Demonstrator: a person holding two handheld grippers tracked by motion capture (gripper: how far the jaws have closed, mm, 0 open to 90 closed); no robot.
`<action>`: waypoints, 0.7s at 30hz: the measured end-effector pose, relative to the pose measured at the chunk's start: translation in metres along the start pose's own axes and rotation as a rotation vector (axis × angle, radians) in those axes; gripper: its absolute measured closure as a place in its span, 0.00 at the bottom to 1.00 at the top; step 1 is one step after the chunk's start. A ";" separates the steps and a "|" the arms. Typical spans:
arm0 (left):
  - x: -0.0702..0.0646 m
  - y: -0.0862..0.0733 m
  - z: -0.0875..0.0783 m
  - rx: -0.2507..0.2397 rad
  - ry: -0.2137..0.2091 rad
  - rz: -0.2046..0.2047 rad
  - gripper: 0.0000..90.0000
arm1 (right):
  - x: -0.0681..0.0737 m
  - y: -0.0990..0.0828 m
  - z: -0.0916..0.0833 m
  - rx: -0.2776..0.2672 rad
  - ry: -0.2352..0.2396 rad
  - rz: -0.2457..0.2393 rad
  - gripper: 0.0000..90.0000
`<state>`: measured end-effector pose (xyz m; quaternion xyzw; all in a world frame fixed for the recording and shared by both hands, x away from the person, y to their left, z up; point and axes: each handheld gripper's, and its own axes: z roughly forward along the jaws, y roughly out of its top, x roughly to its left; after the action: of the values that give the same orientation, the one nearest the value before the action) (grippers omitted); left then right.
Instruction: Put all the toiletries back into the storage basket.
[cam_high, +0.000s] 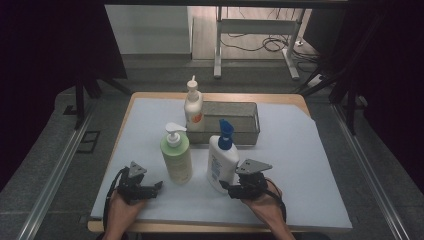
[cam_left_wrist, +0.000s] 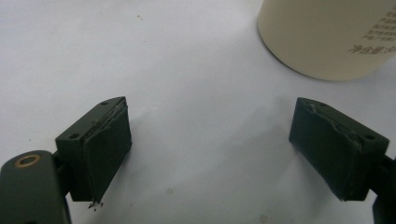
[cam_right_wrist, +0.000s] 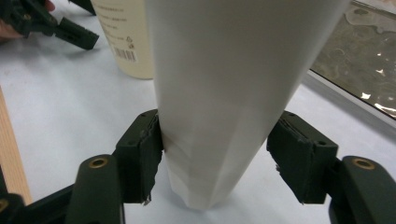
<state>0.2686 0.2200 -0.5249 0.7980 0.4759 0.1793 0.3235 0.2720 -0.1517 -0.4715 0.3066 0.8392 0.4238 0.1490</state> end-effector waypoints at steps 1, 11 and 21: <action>0.000 0.000 0.000 0.000 0.000 0.000 0.14 | 0.000 0.001 0.001 0.002 -0.001 0.009 0.37; 0.000 0.000 0.000 0.000 0.000 0.000 0.14 | 0.006 0.018 -0.002 -0.043 -0.003 0.065 0.35; 0.000 0.000 0.000 -0.001 -0.001 -0.002 0.14 | 0.008 0.038 -0.007 -0.037 -0.026 0.081 0.35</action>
<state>0.2686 0.2198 -0.5249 0.7973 0.4767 0.1789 0.3241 0.2770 -0.1340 -0.4370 0.3431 0.8160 0.4411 0.1481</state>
